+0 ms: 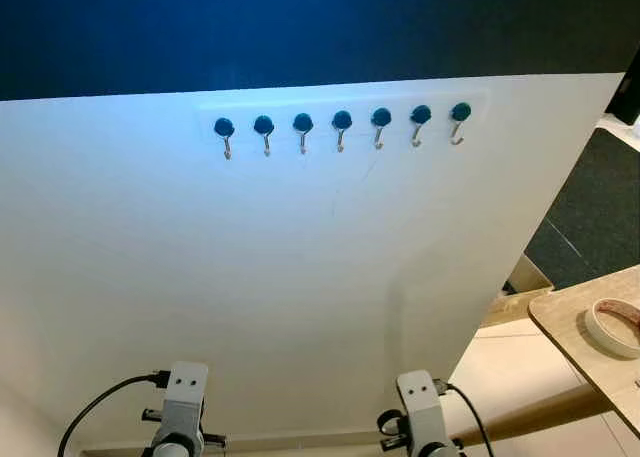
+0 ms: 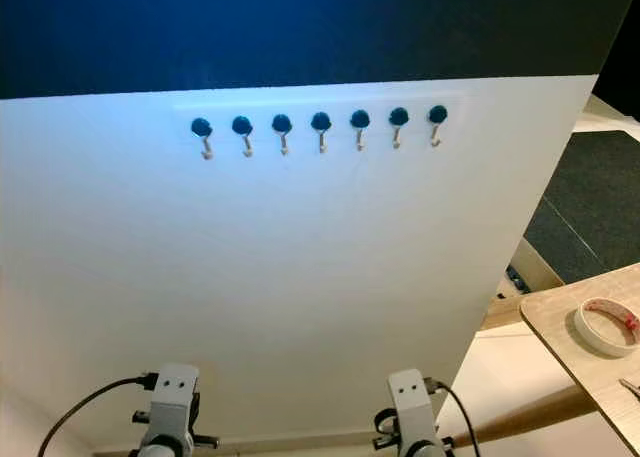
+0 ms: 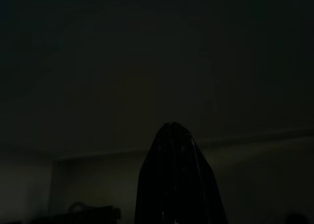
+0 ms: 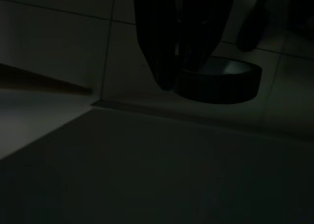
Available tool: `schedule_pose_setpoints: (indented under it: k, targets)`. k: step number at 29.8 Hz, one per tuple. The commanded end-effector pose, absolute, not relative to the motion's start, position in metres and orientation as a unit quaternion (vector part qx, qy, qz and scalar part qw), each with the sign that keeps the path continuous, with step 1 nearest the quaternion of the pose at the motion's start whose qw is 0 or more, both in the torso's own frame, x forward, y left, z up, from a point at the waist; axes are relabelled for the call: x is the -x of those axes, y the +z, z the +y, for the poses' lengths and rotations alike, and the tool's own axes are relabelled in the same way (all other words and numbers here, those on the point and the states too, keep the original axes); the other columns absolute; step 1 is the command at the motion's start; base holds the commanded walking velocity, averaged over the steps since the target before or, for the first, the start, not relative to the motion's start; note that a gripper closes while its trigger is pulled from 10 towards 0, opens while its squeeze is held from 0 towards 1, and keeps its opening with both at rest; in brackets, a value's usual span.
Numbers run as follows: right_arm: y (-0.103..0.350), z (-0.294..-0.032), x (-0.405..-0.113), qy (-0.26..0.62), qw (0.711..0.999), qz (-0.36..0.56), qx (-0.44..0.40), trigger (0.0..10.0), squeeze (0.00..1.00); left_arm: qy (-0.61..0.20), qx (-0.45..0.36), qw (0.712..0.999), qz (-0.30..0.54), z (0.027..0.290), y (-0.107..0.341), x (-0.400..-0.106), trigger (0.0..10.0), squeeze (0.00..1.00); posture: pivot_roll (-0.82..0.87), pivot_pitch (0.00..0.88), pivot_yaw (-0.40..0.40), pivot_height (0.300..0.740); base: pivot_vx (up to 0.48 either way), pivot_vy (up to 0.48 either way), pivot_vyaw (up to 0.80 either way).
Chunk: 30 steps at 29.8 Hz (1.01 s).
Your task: Hang keys on a hook
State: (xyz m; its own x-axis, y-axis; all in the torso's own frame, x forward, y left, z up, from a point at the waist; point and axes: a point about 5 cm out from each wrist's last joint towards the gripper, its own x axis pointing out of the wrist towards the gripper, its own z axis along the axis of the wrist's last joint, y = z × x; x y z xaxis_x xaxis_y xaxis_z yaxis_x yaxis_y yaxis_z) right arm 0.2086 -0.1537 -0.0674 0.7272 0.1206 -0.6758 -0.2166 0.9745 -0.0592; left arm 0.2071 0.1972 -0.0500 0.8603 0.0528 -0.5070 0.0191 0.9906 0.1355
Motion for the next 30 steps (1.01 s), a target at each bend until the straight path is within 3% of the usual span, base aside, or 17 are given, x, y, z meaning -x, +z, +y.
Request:
schedule_pose_setpoints:
  k: [1,11,16,17,20,30]
  targets:
    - [-0.0697,-0.1523,-0.2054,0.093,0.924,0.366,0.064,10.0,0.0,0.028,-0.071,0.959,0.272,0.2063,-0.0521,-0.2018,10.0,0.0,0.06,0.022,0.002,0.74,0.0,0.0,0.0]
    - [-0.0689,-0.1526,-0.207,0.095,0.924,0.366,0.065,10.0,0.0,0.039,-0.07,0.96,0.27,0.2083,-0.0515,-0.2021,10.0,0.01,0.06,0.019,-0.006,0.74,0.0,0.0,0.0]
    - [-0.0686,-0.1554,-0.2072,0.098,0.923,0.366,0.069,10.0,0.0,0.03,-0.086,0.959,0.269,0.2043,-0.0516,-0.2032,10.0,0.06,0.06,0.017,-0.021,0.74,0.0,-0.096,0.0]
    - [-0.0684,-0.1557,-0.2074,0.099,0.923,0.366,0.07,10.0,0.0,0.023,-0.094,0.958,0.269,0.2023,-0.0517,-0.2034,10.0,0.11,0.06,0.017,-0.021,0.74,0.0,-0.48,0.0]
    - [-0.068,-0.156,-0.2084,0.099,0.923,0.365,0.071,10.0,0.0,0.021,-0.091,0.957,0.275,0.2006,-0.0533,-0.2023,10.0,0.09,0.06,0.018,-0.02,0.74,0.0,-0.48,0.0]
    - [-0.0678,-0.1536,-0.2088,0.1,0.923,0.364,0.069,10.0,0.0,0.043,-0.084,0.956,0.279,0.2063,-0.0531,-0.203,10.0,0.04,0.06,0.019,-0.014,0.74,0.0,0.0,0.0]
